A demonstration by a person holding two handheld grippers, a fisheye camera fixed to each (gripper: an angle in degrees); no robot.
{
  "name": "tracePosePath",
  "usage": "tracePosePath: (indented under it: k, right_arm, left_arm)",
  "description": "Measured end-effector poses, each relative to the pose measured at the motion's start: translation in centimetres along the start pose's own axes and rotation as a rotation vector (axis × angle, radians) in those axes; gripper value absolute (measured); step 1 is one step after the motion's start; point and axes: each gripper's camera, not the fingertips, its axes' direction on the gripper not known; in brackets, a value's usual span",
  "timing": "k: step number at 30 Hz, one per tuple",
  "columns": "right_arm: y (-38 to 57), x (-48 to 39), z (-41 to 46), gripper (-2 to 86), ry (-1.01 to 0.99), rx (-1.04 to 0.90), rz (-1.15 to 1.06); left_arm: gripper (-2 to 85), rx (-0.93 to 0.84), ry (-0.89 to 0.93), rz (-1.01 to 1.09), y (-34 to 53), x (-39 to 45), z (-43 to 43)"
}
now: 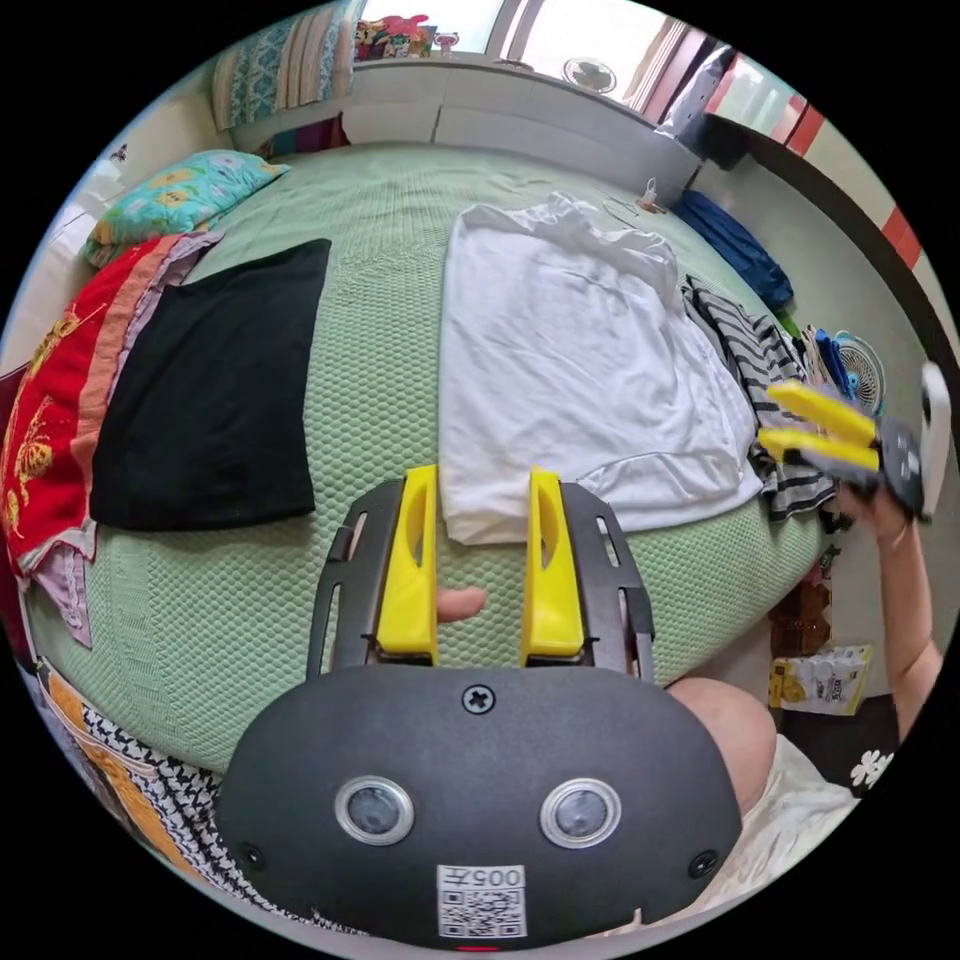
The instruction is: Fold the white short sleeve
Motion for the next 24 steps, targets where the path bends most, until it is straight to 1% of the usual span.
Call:
tracePosePath:
  k: [4, 7, 8, 10, 12, 14, 16, 18, 19, 21, 24]
  right_arm:
    - [2.2, -1.2, 1.9, 12.0, -0.008, 0.001, 0.019]
    - [1.7, -1.7, 3.9, 11.3, 0.071, -0.033, -0.045]
    - [1.4, -1.5, 4.7, 10.4, 0.105, -0.04, -0.053]
    - [1.1, -0.8, 5.0, 7.5, 0.075, -0.017, -0.027]
    - [0.8, 0.1, 5.1, 2.0, 0.034, -0.026, 0.008]
    - [0.7, 0.1, 4.6, -0.3, 0.035, -0.028, 0.0]
    - [0.8, -0.3, 3.4, -0.8, 0.036, -0.021, -0.027]
    - [1.1, -1.1, 1.1, -1.0, -0.003, 0.01, -0.046]
    - [1.1, -1.3, 0.6, -1.0, -0.018, 0.016, -0.047]
    - [1.4, -3.0, -0.8, -1.0, -0.118, 0.028, -0.08]
    - [1.2, -6.1, -0.9, -1.0, -0.237, 0.042, -0.093]
  left_arm:
    - [12.6, 0.001, -0.055, -0.015, 0.2, 0.3, 0.5]
    - [11.7, -0.004, -0.094, 0.0, 0.3, 0.7, 0.7]
    - [11.4, -0.008, -0.109, 0.007, 0.3, 0.8, 0.7]
    - [10.6, -0.008, -0.114, 0.022, 0.3, 0.9, 0.7]
    - [9.0, 0.004, -0.103, 0.024, 0.3, 0.7, 0.4]
    - [3.3, 0.015, -0.072, 0.001, 0.4, 0.0, -0.1]
    - [2.4, 0.024, -0.082, -0.005, 0.8, -0.5, -0.8]
    - [2.0, 0.057, -0.104, -0.014, 1.5, -1.0, -2.0]
    - [1.9, 0.074, -0.143, -0.03, 2.1, -1.4, -2.8]
    - [1.9, 0.089, -0.225, -0.065, 3.1, -2.6, -3.6]
    - [2.6, 0.095, -0.313, -0.179, 4.7, -5.5, -4.7]
